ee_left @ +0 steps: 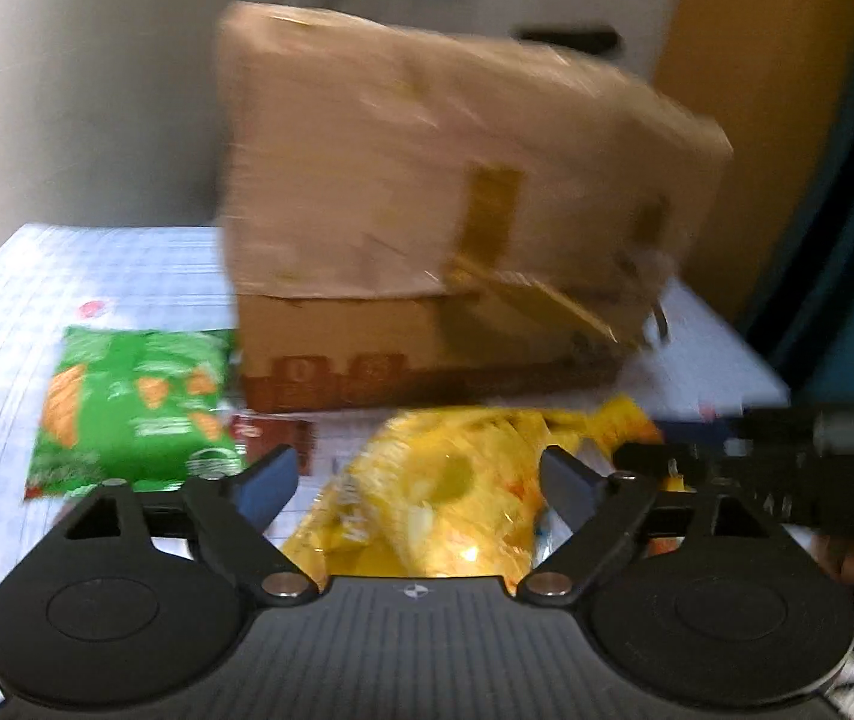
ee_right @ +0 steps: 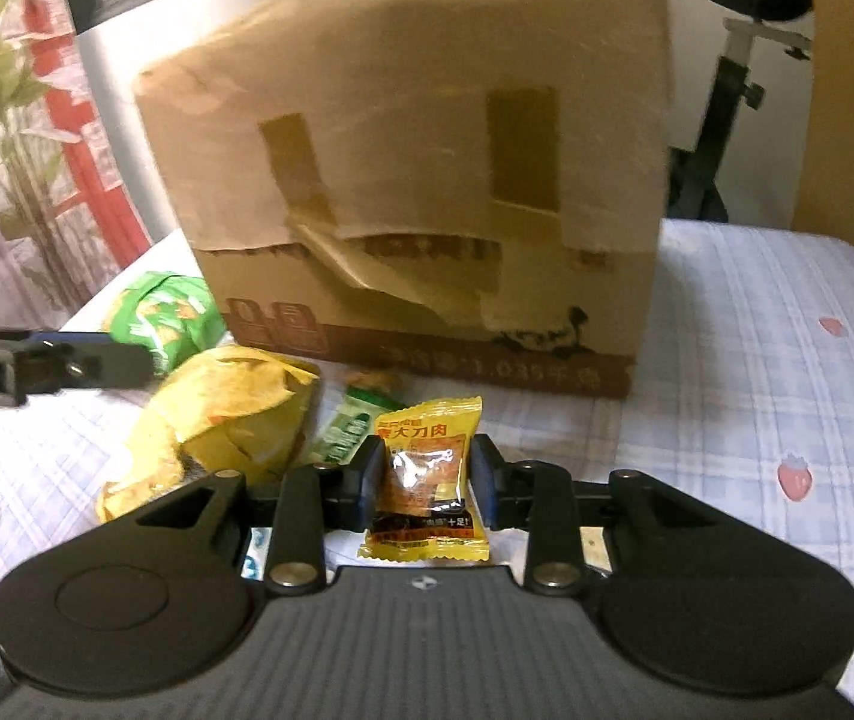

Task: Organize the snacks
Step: 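Grasp the yellow chip bag with the left tool while the right tool holds the orange packet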

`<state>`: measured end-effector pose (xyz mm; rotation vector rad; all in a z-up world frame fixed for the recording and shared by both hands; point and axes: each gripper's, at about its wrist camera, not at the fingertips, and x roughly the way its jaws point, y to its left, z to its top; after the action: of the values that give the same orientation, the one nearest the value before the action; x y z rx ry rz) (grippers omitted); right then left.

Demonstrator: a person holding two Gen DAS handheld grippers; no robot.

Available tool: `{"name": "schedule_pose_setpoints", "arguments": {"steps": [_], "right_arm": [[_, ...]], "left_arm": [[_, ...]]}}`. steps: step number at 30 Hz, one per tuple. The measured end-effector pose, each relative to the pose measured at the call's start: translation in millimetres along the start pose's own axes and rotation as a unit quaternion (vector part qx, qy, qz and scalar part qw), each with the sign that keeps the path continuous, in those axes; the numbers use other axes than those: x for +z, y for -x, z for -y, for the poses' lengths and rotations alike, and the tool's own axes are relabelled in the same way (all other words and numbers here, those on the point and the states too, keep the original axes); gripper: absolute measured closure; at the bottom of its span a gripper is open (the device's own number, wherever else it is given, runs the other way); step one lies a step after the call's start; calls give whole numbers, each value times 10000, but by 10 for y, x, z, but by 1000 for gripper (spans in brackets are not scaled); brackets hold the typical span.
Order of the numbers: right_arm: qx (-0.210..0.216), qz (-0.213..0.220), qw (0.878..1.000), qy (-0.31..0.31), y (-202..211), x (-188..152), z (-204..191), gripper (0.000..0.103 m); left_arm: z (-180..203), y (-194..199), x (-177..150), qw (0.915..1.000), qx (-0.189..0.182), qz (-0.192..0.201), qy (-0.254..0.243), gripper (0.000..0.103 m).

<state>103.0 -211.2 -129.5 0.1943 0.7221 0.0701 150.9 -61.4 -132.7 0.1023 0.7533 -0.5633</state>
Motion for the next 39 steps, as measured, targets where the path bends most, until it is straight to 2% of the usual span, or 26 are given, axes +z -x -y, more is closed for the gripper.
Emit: {"name": "schedule_pose_setpoints", "arguments": {"steps": [3,6,9,14,17,20,26,29,31,33,39], "right_arm": [[32,10,10000,-20,2,3,-11,70],[3,-1,9999,-119,9,-21,31,70],[-31,-33,9997,-220,8,-36,87,70],[-69,16,9997,-253,39,-40,134,70],[-82,26,9995,-290,27,-32,142,70],[-61,27,9996,-291,28,-39,144,70],[-48,-5,9995,-301,37,-51,162,70],[-57,-4,9995,-323,47,-48,175,70],[-63,-13,9994,-341,52,-52,185,70],[-69,-14,9993,-357,66,-61,193,70],[6,56,9994,-347,140,-42,162,70]], "left_arm": [[210,-59,-56,9965,304,-53,-774,11],[337,-89,-106,9927,364,-30,-1150,10],[421,-97,-128,9899,490,59,-1326,10],[472,-64,-112,9886,413,133,-1444,10],[519,-152,-122,9837,736,30,-1638,10],[492,-264,-122,9818,993,-50,-1619,10],[416,-542,-172,9789,1066,-407,-1698,11],[373,-630,-209,9785,1047,-522,-1696,16],[331,-605,-208,9818,951,-442,-1583,19],[281,-513,-192,9876,674,-367,-1369,28],[171,-149,-171,9937,435,-19,-1032,33]]}}
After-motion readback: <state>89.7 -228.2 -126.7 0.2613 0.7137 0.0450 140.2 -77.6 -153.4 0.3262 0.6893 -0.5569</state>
